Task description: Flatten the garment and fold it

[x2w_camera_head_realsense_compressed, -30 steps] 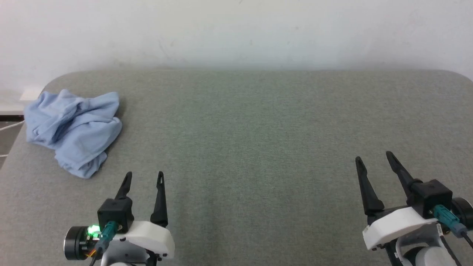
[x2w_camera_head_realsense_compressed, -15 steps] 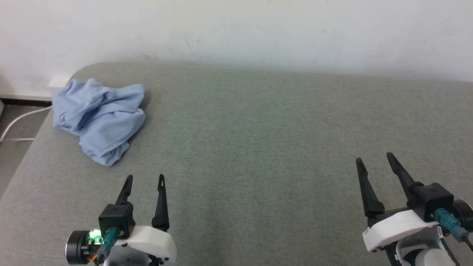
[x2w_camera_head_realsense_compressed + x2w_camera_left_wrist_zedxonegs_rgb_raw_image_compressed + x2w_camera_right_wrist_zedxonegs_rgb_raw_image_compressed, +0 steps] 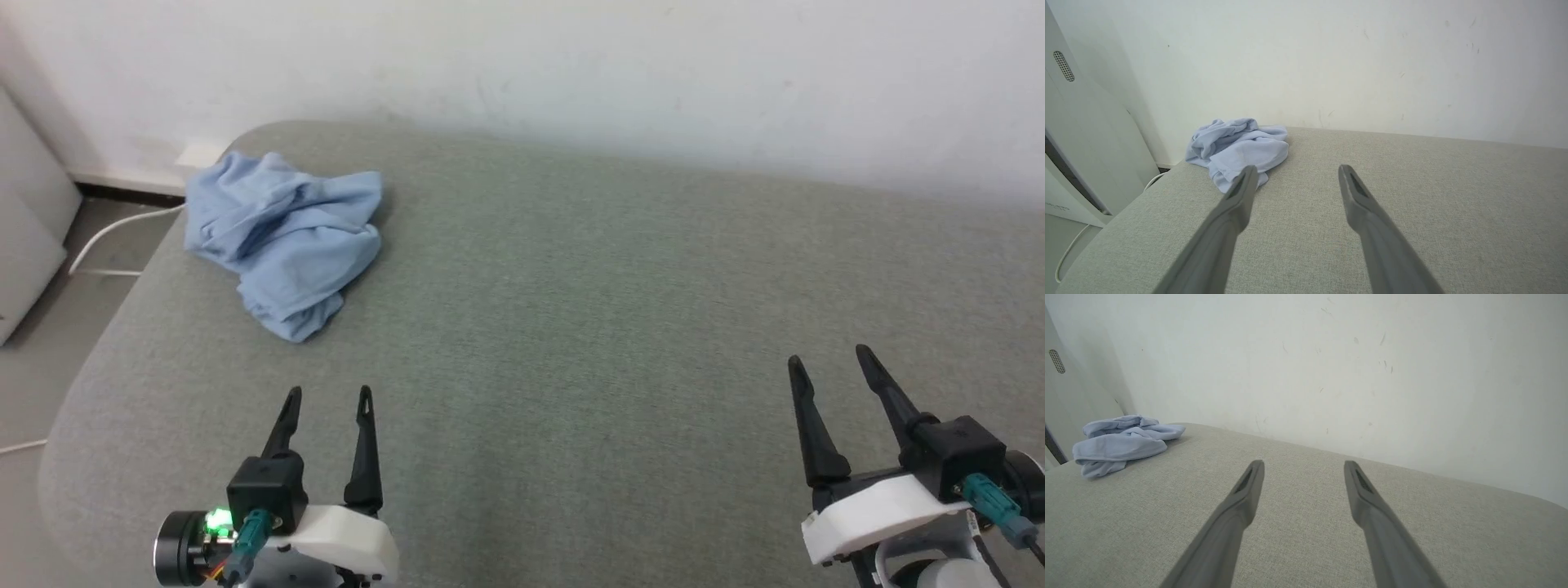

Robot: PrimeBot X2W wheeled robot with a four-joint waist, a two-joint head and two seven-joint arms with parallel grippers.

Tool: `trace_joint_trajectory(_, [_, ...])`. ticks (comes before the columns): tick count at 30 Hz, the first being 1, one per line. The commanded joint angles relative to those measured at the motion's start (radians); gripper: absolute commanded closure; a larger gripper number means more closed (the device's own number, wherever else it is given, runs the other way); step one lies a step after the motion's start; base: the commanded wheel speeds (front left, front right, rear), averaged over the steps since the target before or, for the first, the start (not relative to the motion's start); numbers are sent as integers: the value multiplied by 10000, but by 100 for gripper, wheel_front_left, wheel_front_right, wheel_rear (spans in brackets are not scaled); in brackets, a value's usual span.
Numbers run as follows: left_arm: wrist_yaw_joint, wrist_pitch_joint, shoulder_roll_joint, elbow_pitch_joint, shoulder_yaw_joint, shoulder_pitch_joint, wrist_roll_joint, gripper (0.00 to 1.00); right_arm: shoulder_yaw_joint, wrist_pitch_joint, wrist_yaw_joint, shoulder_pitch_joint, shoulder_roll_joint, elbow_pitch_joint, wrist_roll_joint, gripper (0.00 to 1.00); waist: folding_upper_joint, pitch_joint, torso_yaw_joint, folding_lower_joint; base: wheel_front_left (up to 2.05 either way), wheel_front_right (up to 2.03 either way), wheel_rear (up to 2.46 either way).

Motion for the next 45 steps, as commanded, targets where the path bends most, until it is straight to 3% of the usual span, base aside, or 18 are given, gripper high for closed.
trace_joint_trajectory(1, [114,-117,-6,41,-57,165,-77,0,4,-111,-11,127,22,30,148,0,0,-22,270,0,0,0,0])
trace_joint_trajectory(45, [637,-1016,-9,22,-672,532,-197,0,471,-1008,-18,445,37,677,475,0,0,-38,2438,0,0,0,0])
